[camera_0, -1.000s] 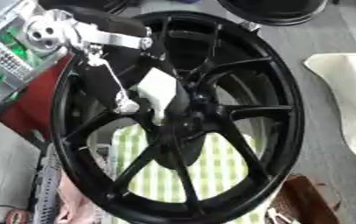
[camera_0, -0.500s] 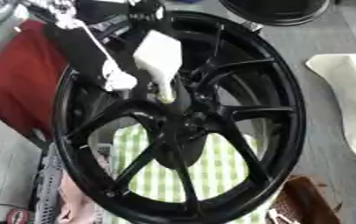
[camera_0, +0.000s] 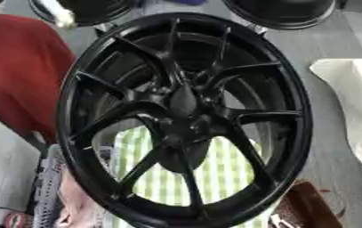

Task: Pull the pin out of the wheel hub.

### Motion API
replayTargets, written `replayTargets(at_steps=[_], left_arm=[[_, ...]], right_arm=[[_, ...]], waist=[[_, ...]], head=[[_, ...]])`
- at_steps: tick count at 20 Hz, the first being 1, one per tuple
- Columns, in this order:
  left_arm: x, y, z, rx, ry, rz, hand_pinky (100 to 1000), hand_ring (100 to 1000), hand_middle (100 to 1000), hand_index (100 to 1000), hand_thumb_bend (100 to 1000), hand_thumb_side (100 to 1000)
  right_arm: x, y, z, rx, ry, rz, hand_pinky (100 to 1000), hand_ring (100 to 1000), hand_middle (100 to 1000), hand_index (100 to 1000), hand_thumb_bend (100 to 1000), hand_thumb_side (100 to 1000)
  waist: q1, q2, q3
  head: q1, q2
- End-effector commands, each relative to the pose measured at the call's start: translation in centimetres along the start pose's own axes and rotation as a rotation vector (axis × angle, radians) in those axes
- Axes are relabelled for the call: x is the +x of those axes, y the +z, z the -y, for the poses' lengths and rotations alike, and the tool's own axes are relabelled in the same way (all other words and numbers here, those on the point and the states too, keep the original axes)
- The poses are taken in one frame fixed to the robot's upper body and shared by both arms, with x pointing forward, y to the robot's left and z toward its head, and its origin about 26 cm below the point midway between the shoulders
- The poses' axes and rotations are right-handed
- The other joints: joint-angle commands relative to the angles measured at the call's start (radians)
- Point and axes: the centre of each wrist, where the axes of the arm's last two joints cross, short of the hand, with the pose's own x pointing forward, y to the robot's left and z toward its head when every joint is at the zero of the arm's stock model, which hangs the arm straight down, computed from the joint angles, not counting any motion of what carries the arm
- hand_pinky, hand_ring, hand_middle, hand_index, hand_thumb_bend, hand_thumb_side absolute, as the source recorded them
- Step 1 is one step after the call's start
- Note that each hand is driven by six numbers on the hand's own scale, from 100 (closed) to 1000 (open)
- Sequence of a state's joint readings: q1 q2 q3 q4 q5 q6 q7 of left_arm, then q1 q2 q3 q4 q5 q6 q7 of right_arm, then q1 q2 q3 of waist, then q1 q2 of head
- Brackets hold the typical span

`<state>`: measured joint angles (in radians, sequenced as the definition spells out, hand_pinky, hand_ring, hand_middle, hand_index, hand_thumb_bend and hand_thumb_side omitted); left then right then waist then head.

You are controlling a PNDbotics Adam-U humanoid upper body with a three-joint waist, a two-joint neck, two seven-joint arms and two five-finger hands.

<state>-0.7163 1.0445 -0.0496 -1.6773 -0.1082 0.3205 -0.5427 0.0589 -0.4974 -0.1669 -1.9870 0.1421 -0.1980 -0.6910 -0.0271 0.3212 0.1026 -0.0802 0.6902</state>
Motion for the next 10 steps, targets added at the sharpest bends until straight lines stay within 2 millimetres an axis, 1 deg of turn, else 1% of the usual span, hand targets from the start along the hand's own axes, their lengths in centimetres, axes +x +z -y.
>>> replayTargets(at_steps=[1,2,3,4,5,7,8,9,10], left_arm=[[-3.1,1.5,-1.6,0.089,-0.022,-0.121,844,624,540,676,100,133],[-4.2,1.5,-1.2,0.071,-0.02,-0.143,883,735,659,806,130,275],[-5.1,1.4,-0.6,0.04,-0.022,-0.158,912,804,762,863,214,382],[-5.9,1.4,-0.2,0.012,-0.025,-0.163,949,864,842,919,322,479],[-6.4,1.4,0.1,-0.016,-0.03,-0.164,964,890,879,949,395,531],[-7.2,1.3,0.6,-0.048,-0.043,-0.163,965,893,891,963,468,577],[-7.4,1.3,0.7,-0.057,-0.05,-0.163,962,890,885,958,474,584],[-7.6,1.3,0.7,-0.059,-0.056,-0.165,958,886,878,951,464,584],[-7.7,1.3,0.7,-0.057,-0.06,-0.167,949,875,857,926,420,578]], right_arm=[[0.4,-0.6,0.3,-0.012,0.005,0.031,634,701,591,686,100,372],[0.4,-0.6,0.3,-0.013,0.003,0.032,633,701,591,685,100,372],[0.4,-0.7,0.2,-0.013,0.0,0.032,633,701,591,685,100,372],[0.4,-0.6,0.2,-0.013,-0.001,0.032,633,701,591,685,100,372],[0.4,-0.6,0.1,-0.013,-0.003,0.03,633,700,591,685,100,374],[0.4,-0.6,0.0,-0.013,-0.007,0.028,632,700,591,684,100,376],[0.5,-0.6,0.0,-0.014,-0.009,0.027,632,700,590,684,100,377],[0.5,-0.5,-0.1,-0.014,-0.011,0.025,632,700,591,684,100,377],[0.5,-0.5,-0.1,-0.014,-0.012,0.025,632,700,591,684,100,377]], waist=[[-0.002,-0.022,0.002],[-0.005,-0.021,0.002],[-0.008,-0.019,0.001],[-0.01,-0.018,0.001],[-0.012,-0.016,0.0],[-0.015,-0.013,-0.002],[-0.016,-0.012,-0.003],[-0.017,-0.01,-0.003],[-0.018,-0.009,-0.003]], head=[[-0.001,-0.02],[0.0,-0.021],[0.001,-0.023],[0.002,-0.024],[0.003,-0.025],[0.005,-0.026],[0.005,-0.027],[0.006,-0.028],[0.006,-0.028]])
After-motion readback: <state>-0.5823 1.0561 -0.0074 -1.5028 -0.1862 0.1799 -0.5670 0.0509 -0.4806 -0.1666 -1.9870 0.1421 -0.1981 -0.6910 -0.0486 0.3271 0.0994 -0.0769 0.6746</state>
